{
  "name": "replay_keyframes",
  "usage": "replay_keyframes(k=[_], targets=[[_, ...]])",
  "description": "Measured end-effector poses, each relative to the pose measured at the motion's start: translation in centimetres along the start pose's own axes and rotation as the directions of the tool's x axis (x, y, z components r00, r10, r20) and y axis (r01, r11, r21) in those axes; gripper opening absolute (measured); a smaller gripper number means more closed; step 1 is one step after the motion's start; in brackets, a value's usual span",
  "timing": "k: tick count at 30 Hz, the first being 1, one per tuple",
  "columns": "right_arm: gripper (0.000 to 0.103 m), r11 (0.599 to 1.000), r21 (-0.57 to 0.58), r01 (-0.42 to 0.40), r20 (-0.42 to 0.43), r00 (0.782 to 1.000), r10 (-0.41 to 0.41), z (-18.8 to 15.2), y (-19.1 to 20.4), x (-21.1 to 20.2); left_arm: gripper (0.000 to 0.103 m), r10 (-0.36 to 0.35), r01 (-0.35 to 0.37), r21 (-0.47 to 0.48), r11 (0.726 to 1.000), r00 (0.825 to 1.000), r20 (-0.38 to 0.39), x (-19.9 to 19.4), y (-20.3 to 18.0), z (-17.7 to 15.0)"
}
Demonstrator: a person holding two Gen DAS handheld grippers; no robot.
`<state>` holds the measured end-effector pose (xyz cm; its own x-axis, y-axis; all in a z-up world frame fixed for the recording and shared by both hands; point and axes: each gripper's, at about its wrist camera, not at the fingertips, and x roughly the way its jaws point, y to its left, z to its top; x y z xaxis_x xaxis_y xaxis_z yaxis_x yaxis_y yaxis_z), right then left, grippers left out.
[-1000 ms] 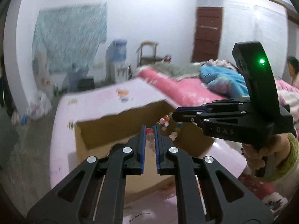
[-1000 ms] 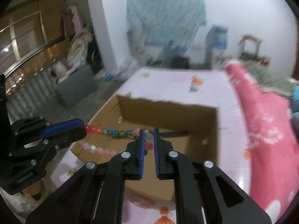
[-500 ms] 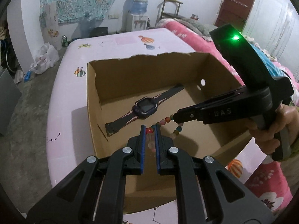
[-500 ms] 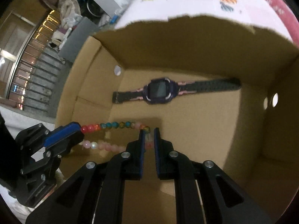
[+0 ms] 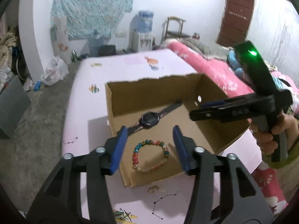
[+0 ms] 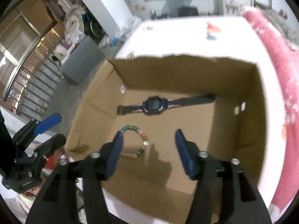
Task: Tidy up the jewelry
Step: 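Open the left gripper to drop the bracelet inside the box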
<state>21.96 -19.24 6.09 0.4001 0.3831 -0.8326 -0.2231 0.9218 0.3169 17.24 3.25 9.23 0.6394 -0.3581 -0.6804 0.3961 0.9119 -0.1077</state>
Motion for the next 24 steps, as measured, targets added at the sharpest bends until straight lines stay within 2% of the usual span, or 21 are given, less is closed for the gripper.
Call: replay_keyframes(k=[1,5,9,16,19,24], targets=[[0.067,1.000,-0.011,0.018,0.030,0.999,-0.017,-0.4,0.3,-1.0,0.054,0.002,-0.002,-0.002,1.000,1.000,0.009,-0.5,-0.1,-0.1],[0.074,0.997,-0.042,0.069,0.117,0.991,-0.063,-1.7,1.6,-3.8,0.063,0.011,-0.011,-0.007,1.000,1.000,0.021,-1.7,-0.7,-0.8],[0.079,0.994,-0.054,0.096,0.160,0.983,-0.086,-3.0,2.3,-5.6,0.070,0.045,-0.046,0.014,0.999,0.998,0.035,-2.6,-1.3,-1.5],[0.090,0.984,-0.078,0.159,0.232,0.963,-0.137,-5.6,4.2,-7.6,0.083,0.049,-0.050,0.019,0.999,0.997,0.055,-3.7,-1.8,-2.2],[0.091,0.982,-0.067,0.174,0.257,0.954,-0.152,-6.5,4.4,-8.3,0.084,0.057,-0.059,0.023,0.998,0.997,0.054,-3.7,-2.1,-2.6],[0.091,0.988,-0.024,0.150,0.269,0.953,-0.138,-8.6,3.8,-9.1,0.086,0.071,-0.071,0.023,0.997,0.997,0.039,-3.4,-2.2,-3.5]])
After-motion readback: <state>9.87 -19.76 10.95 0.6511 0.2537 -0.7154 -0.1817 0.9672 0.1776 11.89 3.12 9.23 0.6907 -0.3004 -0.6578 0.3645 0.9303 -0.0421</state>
